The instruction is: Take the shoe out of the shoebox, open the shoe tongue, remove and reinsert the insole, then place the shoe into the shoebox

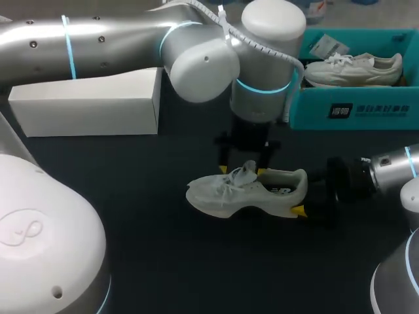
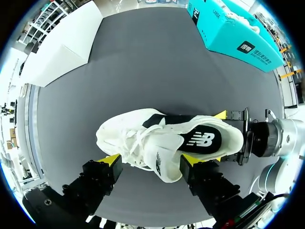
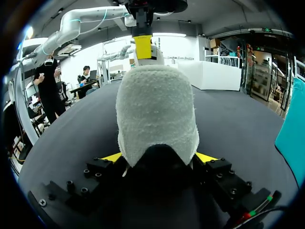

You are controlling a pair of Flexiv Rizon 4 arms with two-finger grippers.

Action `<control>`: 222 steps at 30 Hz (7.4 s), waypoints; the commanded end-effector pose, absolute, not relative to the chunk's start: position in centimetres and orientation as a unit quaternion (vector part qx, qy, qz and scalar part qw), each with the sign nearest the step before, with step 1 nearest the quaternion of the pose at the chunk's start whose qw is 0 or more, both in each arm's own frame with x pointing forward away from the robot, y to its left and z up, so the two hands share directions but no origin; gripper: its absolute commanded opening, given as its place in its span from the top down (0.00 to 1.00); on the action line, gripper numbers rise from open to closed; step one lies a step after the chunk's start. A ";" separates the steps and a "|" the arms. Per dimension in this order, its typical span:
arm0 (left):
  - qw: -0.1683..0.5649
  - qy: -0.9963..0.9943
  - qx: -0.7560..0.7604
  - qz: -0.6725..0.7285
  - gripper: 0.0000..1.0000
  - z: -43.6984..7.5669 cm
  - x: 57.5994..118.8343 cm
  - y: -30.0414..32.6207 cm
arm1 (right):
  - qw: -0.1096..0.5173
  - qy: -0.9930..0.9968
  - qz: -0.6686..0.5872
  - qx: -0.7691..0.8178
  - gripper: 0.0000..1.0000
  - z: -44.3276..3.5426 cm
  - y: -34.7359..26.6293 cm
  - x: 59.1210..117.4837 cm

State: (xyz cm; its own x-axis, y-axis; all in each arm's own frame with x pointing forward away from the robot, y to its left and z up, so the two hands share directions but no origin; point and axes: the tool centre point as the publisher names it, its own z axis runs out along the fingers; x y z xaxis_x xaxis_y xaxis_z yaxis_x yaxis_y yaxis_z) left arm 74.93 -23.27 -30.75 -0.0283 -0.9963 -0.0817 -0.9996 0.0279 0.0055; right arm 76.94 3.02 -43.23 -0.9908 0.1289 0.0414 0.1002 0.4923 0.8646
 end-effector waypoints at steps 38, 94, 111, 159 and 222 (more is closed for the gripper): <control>0.016 0.695 -0.717 0.050 1.00 -31.3 78.0 -15.0 | 0.015 0.865 0.498 0.067 1.00 -43.8 3.1 76.6; -0.018 0.956 -0.289 -0.051 0.00 -22.8 75.9 -13.1 | 0.015 0.865 0.498 0.067 1.00 -43.8 3.1 76.6; 0.013 0.984 -0.173 -0.043 0.00 -20.0 73.5 -18.8 | 0.015 0.865 0.498 0.067 1.00 -43.8 3.1 76.6; 0.044 0.993 -0.103 0.036 1.00 -31.4 76.2 -28.7 | 0.015 0.865 0.498 0.067 1.00 -43.8 3.1 76.6; 0.047 0.993 -0.049 0.095 0.68 -40.5 75.0 -27.6 | 0.015 0.865 0.498 0.067 1.00 -43.8 3.1 76.6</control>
State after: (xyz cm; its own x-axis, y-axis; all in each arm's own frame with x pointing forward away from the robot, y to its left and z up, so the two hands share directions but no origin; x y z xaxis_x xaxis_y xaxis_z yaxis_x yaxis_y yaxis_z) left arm 75.15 -27.32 -39.02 -0.9903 -0.0879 -0.1072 -0.1064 0.9778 0.1806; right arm 76.87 3.04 -43.24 -0.9909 0.1282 0.0410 0.0995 0.4922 0.8648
